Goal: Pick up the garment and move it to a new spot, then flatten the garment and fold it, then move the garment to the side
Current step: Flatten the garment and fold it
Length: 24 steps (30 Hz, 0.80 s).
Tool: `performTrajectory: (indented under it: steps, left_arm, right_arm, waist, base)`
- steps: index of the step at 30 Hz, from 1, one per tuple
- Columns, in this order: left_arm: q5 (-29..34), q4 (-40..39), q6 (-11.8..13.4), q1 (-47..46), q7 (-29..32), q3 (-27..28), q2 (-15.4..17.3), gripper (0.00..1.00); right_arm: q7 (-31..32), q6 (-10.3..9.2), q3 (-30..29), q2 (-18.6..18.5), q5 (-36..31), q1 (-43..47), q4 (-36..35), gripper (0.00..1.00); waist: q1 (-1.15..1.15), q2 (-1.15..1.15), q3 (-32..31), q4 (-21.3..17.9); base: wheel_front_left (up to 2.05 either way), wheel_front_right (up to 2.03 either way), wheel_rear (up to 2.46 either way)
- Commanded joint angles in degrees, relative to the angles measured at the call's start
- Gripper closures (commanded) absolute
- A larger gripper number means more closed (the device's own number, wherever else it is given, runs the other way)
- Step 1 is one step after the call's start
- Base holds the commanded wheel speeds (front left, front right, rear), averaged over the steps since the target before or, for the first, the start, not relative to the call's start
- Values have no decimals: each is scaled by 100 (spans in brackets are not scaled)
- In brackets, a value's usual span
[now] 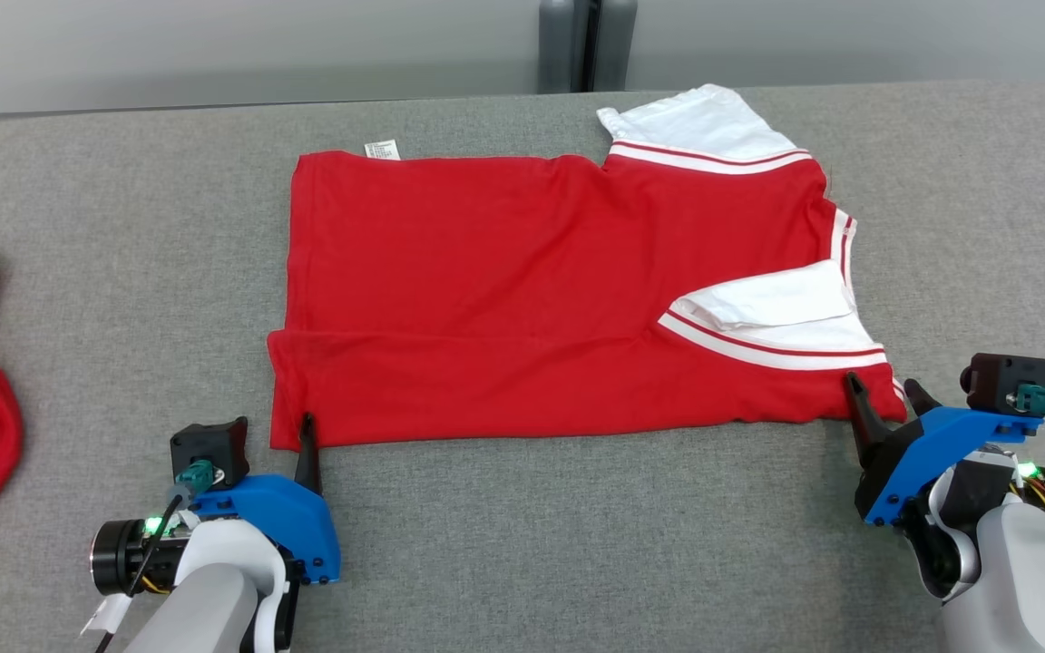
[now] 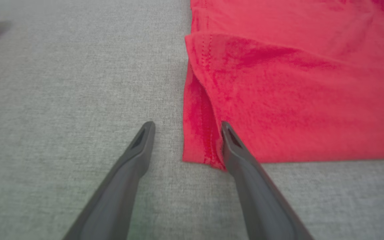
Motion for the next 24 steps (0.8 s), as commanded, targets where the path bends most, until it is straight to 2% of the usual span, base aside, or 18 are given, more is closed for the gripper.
performTrajectory:
  steps: [1,6,7,9,10,11,12,13,18,24]
  left_arm:
    - [-46,73,-42,-99,-9,42,16,0]
    - [-164,185,-184,-117,76,36,-18,0]
    - [-200,198,-205,-116,83,55,-32,0]
    - [-329,226,-322,-83,167,61,-63,0]
    - [-425,230,-393,-56,194,90,-87,9]
    - [-517,236,-460,-25,229,129,-106,34]
    - [-606,236,-534,7,249,173,-126,75]
    - [-714,227,-612,39,266,218,-149,100]
    - [-1037,143,-832,199,256,400,-119,100]
    - [-1128,-263,-831,536,205,468,81,100]
  right_arm:
    - [-44,3,-31,-17,15,-88,110,0]
    - [-16,3,-39,-15,80,-142,375,0]
    - [12,3,-34,-14,138,-144,426,12]
    - [106,3,12,-3,269,-145,575,59]
    - [134,3,41,0,331,-146,645,78]
    - [165,3,63,6,370,-149,694,100]
    - [189,3,101,16,385,-157,743,100]
    - [194,3,120,18,405,-162,775,100]
    - [104,1,69,6,427,-101,718,100]
    - [102,2,-13,-17,483,170,305,100]
  waist:
    - [0,0,32,29]
    - [0,0,75,49]
    - [0,0,82,47]
    - [0,0,93,39]
    - [0,0,97,34]
    - [0,0,98,30]
    - [0,0,98,26]
    - [0,0,93,23]
    - [0,0,-21,18]
    - [0,0,-322,26]
  base:
    - [0,0,0]
    - [0,0,0]
    - [0,0,0]
    - [0,0,0]
    - [0,0,0]
    - [0,0,0]
    - [0,0,0]
    - [0,0,0]
    - [0,0,0]
    - [0,0,0]
